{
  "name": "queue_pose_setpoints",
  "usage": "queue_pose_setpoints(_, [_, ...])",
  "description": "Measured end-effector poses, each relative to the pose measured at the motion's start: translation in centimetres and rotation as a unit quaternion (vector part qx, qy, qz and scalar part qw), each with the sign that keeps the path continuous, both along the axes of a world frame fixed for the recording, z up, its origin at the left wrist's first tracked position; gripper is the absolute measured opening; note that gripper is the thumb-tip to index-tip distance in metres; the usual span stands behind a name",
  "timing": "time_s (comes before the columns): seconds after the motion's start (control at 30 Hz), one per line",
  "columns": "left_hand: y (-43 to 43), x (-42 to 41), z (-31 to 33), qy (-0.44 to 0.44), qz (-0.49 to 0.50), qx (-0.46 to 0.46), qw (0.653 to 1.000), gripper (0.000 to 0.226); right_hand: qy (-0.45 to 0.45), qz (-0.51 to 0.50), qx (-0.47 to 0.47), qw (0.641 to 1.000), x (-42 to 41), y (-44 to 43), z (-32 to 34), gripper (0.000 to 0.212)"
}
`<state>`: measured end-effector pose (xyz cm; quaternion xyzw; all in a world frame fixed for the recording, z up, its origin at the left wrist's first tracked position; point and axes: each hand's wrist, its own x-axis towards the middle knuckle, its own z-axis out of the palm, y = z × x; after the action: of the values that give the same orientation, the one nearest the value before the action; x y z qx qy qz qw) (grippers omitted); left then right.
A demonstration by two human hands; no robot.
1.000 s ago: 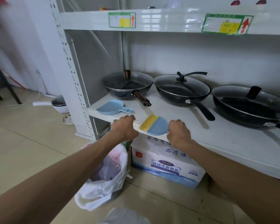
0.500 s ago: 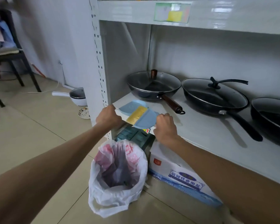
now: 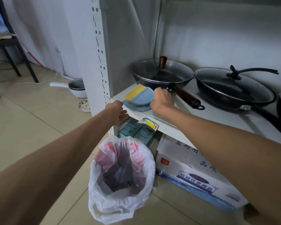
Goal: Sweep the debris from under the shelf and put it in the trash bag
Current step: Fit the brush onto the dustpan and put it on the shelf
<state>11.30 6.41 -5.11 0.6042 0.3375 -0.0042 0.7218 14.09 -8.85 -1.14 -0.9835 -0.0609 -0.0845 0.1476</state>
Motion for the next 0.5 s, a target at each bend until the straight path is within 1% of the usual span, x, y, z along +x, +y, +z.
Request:
queue_pose_setpoints(0.07, [-0.3,0.6,-0.3,-0.010,0.016,0.016,1.000,0.033,0.005,-0.004,0.002,1.000,0.6,0.1,-0.1,0.034])
queue_pose_setpoints(0.13, [-0.7,1.2,-0.7,-0.019,0.026,0.037,0.999,0.033,0.010,-0.008,0.004,1.000,0.9,0.4,-0.3,0.035])
queue_pose_setpoints(0.27, [-1.4,1.6,-0.8,-0.007,0.055,0.032,0.998,0.011,0.017,-0.005,0.011,1.000,1.4,0.8,-1.0,0.033])
queue_pose_setpoints(0.37, [-1.5,1.9,-0.9,-0.006,0.069,0.036,0.997,0.009,0.017,-0.005,0.017,1.000,1.7,0.7,-1.5,0.032])
queue_pose_setpoints(0.43, [-1.6,1.9,-1.0,-0.003,0.075,0.024,0.997,0.016,0.016,-0.018,0.035,0.999,2.0,0.3,-1.6,0.032])
queue_pose_setpoints(0.5, [-1.8,1.9,-0.8,-0.007,0.066,0.030,0.997,0.002,0.020,-0.037,0.068,0.997,2.4,0.0,-1.8,0.030])
